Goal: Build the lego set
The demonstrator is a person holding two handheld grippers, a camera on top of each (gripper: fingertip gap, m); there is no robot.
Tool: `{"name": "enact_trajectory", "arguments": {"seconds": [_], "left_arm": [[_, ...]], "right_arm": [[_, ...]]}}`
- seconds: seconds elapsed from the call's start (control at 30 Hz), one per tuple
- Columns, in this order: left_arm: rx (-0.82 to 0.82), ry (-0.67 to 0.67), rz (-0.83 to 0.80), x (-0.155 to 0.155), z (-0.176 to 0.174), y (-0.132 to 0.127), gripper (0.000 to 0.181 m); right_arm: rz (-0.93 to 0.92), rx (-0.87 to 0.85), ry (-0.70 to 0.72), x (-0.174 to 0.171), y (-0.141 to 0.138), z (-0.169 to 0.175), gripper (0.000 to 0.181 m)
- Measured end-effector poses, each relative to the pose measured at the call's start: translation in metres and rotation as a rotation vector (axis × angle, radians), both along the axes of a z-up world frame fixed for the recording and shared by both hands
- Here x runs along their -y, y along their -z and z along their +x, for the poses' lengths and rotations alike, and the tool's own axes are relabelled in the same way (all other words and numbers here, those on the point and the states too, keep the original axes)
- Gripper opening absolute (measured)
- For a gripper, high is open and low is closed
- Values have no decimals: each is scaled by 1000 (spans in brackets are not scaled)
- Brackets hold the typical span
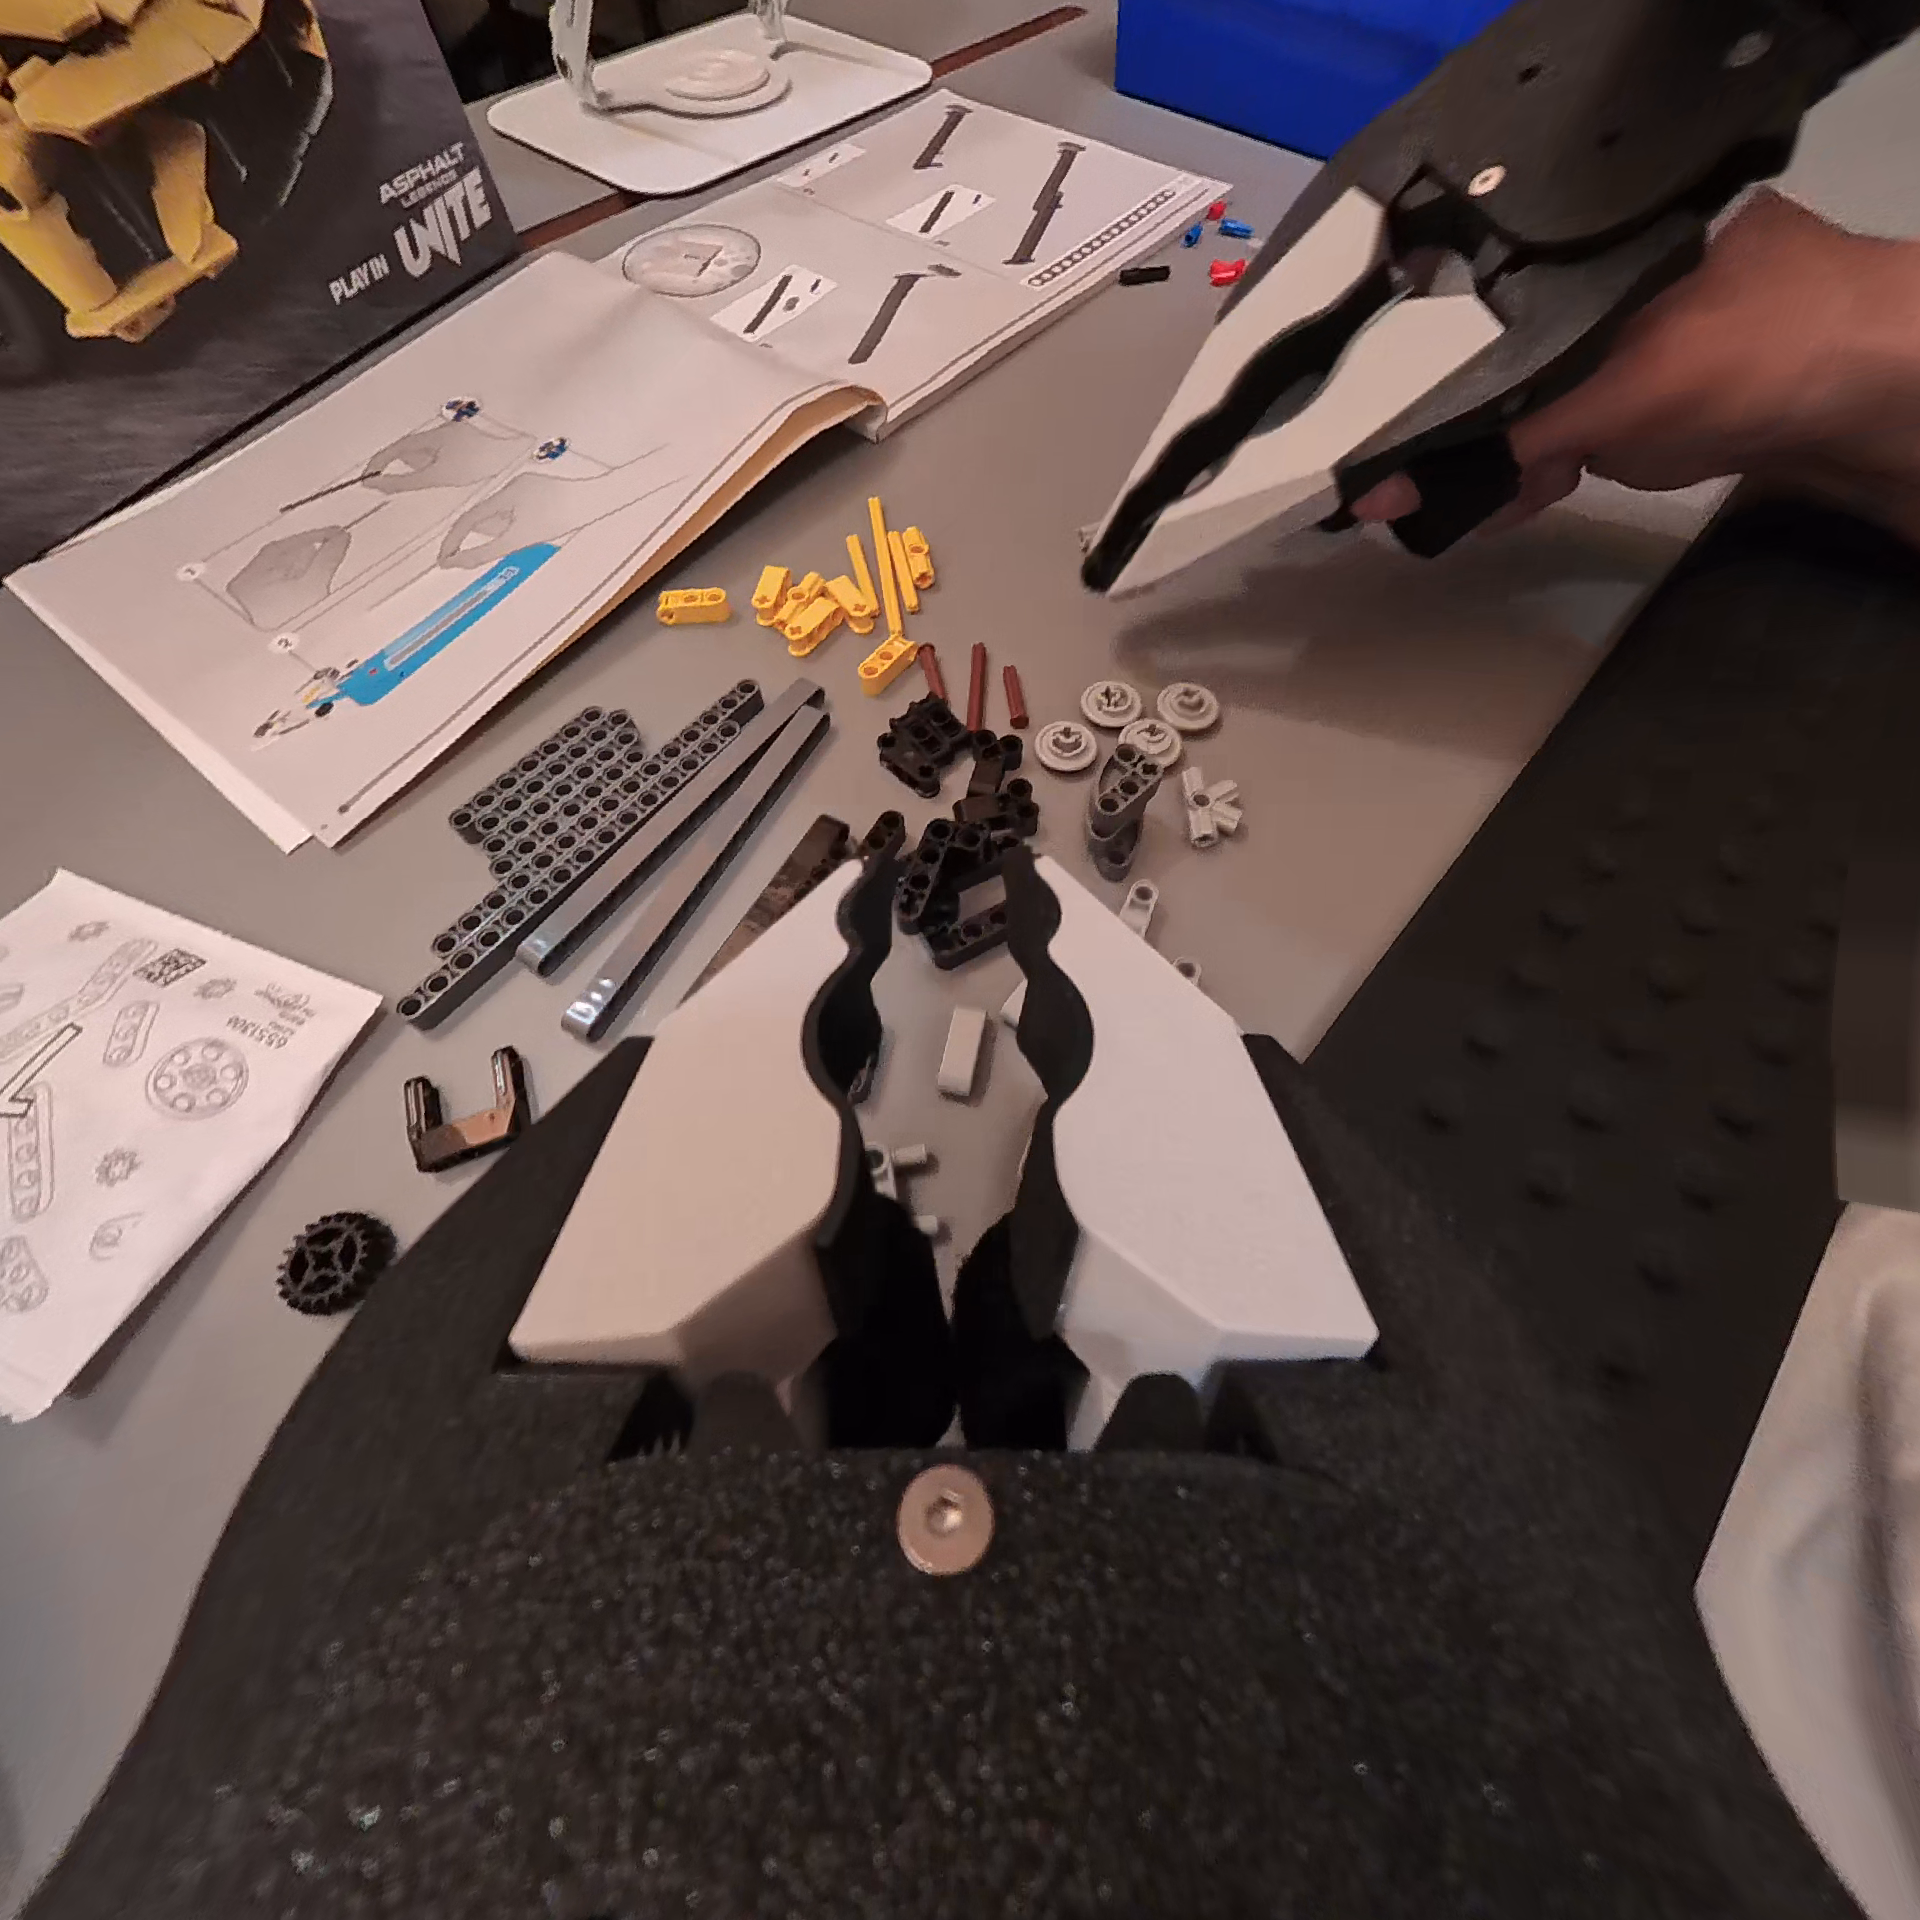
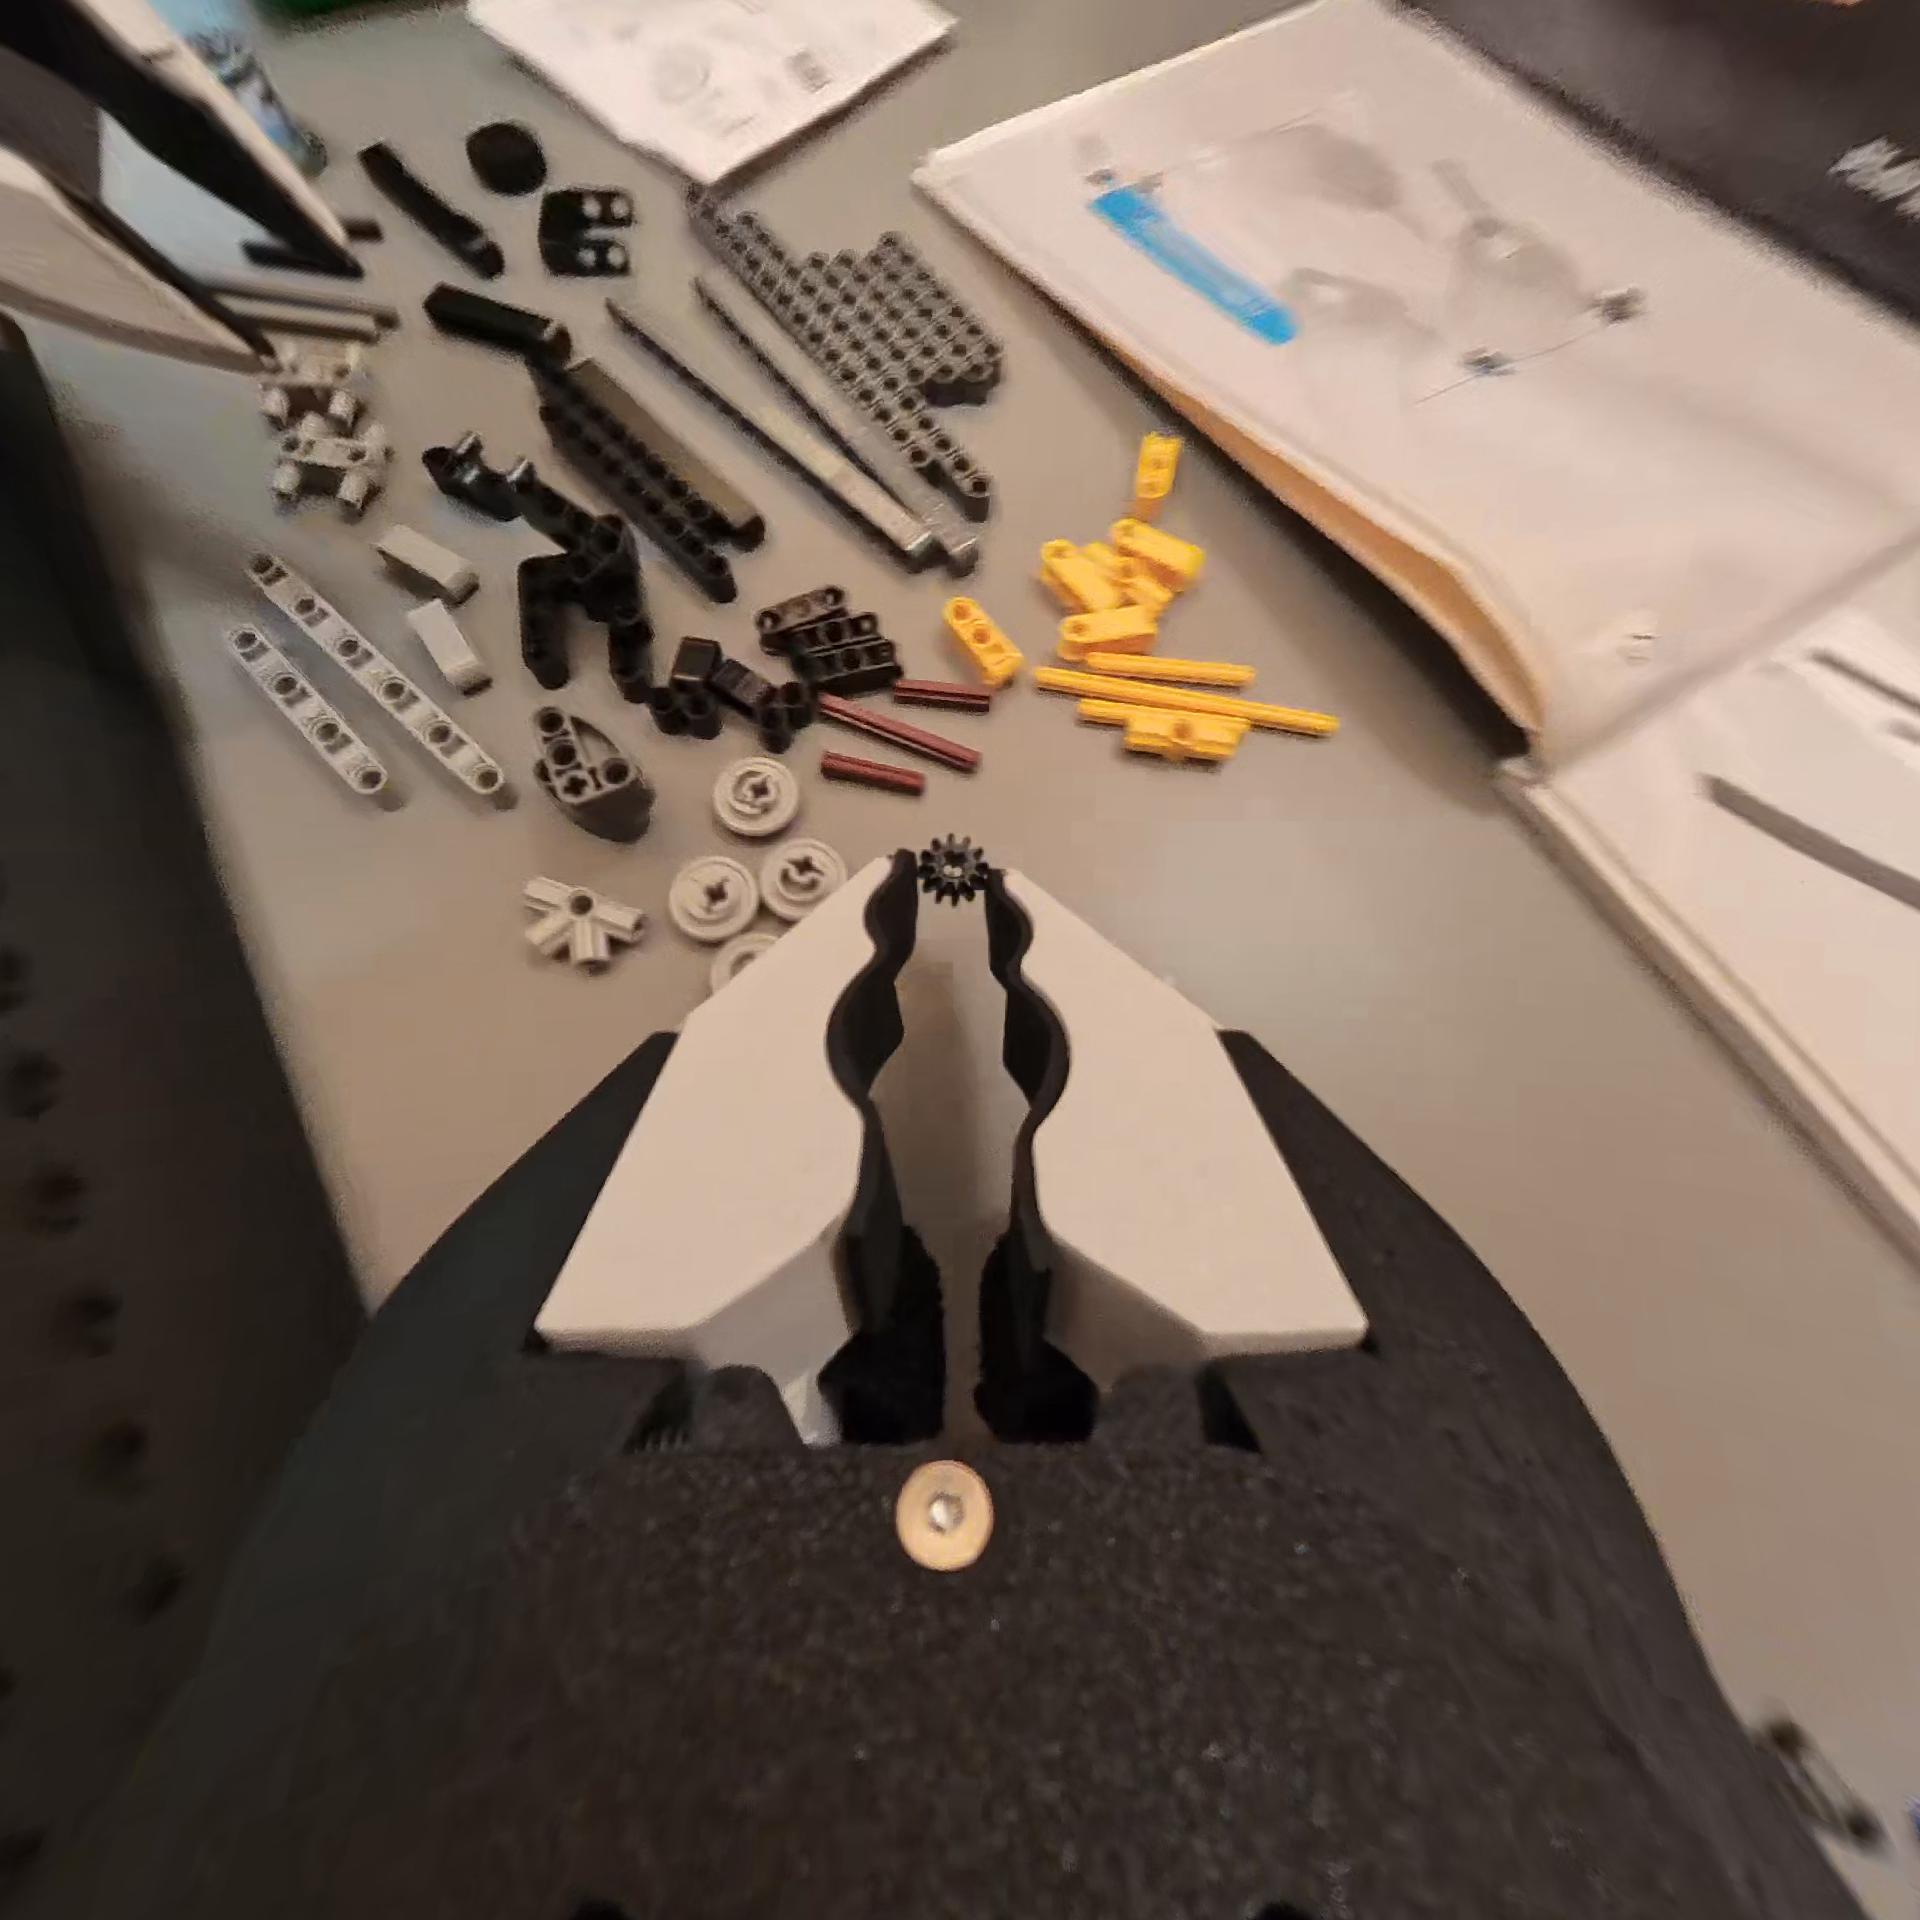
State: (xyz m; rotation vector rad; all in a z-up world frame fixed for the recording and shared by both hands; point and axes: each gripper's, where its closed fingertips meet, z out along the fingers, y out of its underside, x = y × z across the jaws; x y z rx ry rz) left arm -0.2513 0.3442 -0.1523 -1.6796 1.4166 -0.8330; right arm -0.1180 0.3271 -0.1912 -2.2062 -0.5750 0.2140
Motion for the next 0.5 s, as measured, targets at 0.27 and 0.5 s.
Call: {"name": "enact_trajectory", "arguments": {"seconds": [0.27, 0.5], "left_arm": [[-32, 15, 36, 5, -3, 6, 20], [-10, 27, 28, 6, 1, 1, 20]], "right_arm": [[-97, 53, -32, -13, 22, -12, 13], [-14, 47, 148, 9, -3, 52, 24]]}}
